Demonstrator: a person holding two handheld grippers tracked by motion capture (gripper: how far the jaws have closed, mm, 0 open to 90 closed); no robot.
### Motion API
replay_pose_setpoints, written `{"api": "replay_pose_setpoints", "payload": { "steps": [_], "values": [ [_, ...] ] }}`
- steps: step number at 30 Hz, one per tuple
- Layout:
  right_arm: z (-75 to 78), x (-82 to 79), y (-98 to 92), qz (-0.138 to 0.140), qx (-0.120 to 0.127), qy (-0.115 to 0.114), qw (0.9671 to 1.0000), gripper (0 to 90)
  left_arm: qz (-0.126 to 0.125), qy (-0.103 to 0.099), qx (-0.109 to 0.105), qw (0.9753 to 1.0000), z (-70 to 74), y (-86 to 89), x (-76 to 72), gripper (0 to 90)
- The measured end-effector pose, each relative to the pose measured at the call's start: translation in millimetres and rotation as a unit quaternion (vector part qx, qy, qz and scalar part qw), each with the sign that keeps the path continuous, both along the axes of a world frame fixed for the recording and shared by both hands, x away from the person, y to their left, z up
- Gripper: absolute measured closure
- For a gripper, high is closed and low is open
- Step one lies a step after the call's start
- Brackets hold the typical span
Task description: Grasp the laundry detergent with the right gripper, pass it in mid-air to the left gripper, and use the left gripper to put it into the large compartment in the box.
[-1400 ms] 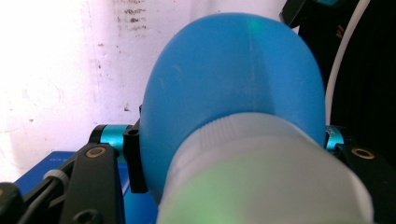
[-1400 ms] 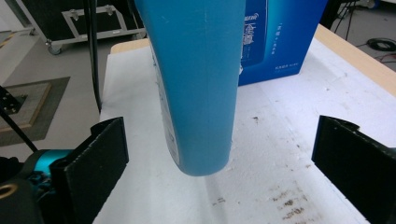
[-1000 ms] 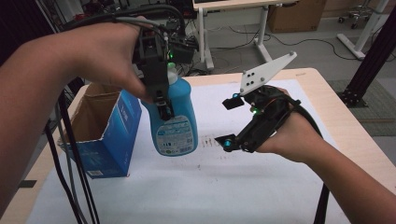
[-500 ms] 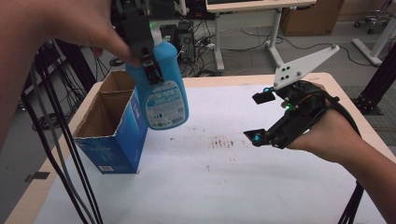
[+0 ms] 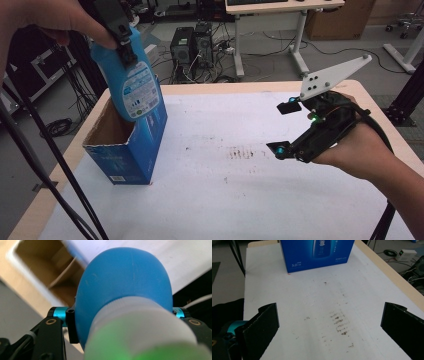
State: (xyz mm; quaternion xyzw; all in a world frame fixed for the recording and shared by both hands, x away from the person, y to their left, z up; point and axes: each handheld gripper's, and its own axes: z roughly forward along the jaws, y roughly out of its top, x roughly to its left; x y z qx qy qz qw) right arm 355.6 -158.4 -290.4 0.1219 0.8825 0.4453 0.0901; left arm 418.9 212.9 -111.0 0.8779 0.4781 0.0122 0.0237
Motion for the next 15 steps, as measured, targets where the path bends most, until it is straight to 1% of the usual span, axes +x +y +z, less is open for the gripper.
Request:
{"api": "replay_pose_setpoints", "payload": {
  "steps": [2,3,5,8,11,13,15],
  "values": [
    [-1.0,-0.1,1.2,0.004,-0.005,-0.002,1.0,0.6,0.027,0.0,0.01,0.9996,-0.8,8.8,1.1,38.1],
    [-1.4,-0.7,2.0,0.003,-0.009,-0.001,1.0,0.6,0.045,0.0,0.014,0.9989,-1.1,13.0,1.5,38.1],
    [-2.3,-0.5,3.1,0.006,-0.013,-0.002,0.9999,0.6,0.077,-0.001,0.021,0.9968,-2.5,21.7,2.8,38.1],
    [-2.7,-0.1,3.9,0.005,-0.016,-0.003,0.9999,0.7,0.122,0.001,0.025,0.9923,-6.3,34.0,4.8,38.1],
    [-3.0,0.7,4.8,0.004,-0.015,-0.001,0.9999,0.7,0.144,0.008,0.022,0.9893,-13.5,44.0,7.5,38.1],
    [-3.3,1.4,5.5,0.005,-0.016,0.0,0.9999,0.6,0.15,0.013,0.016,0.9885,-20.3,49.1,9.1,38.1],
    [-3.8,1.9,6.4,0.005,-0.018,0.0,0.9998,0.6,0.149,0.018,0.008,0.9886,-28.1,52.8,10.9,38.1]
  ]
}}
